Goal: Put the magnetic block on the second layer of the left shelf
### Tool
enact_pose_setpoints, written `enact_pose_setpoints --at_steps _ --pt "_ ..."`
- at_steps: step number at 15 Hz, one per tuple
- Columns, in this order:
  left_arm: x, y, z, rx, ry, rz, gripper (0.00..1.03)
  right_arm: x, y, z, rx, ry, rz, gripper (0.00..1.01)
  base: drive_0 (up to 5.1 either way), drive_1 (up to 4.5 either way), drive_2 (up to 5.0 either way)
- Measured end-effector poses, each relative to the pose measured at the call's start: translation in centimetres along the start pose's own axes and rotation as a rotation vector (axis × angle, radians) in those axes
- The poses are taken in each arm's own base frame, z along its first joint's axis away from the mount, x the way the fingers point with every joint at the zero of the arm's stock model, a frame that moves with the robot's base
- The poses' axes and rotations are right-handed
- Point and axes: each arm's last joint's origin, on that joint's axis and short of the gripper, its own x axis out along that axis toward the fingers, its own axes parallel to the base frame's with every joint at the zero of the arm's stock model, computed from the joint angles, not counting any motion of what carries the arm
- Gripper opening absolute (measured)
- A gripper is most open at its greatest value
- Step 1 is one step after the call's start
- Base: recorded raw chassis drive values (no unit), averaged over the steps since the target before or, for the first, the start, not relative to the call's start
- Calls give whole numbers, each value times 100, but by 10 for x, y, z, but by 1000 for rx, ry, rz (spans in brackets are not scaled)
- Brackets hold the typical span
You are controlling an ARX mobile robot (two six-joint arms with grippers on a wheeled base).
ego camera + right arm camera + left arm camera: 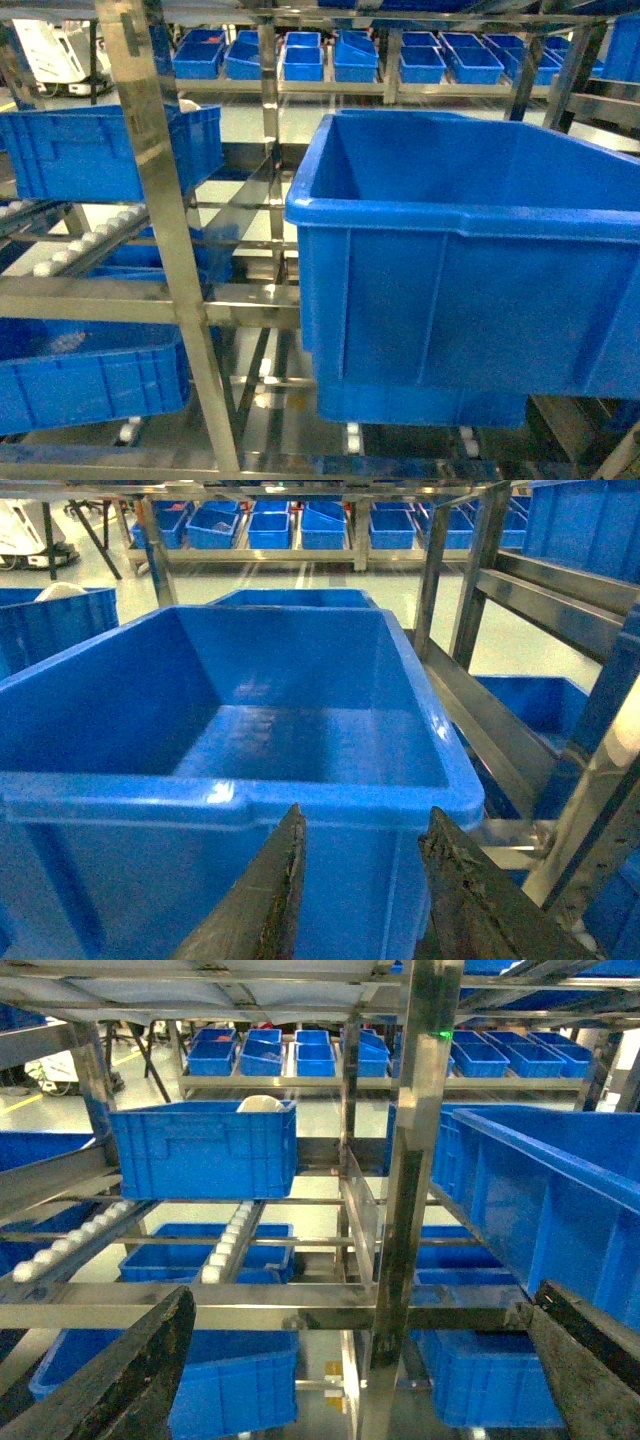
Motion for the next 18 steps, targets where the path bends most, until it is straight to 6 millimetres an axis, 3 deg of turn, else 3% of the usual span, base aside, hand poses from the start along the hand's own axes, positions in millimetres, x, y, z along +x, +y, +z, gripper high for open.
enact_pose_setpoints --at_steps 10,18 --pt "0 0 0 0 -1 0 98 0 0 0 0 -1 0 31 11 443 -421" --pt "0 0 -1 0 5 0 98 1 0 -1 -1 9 0 31 -15 317 -346"
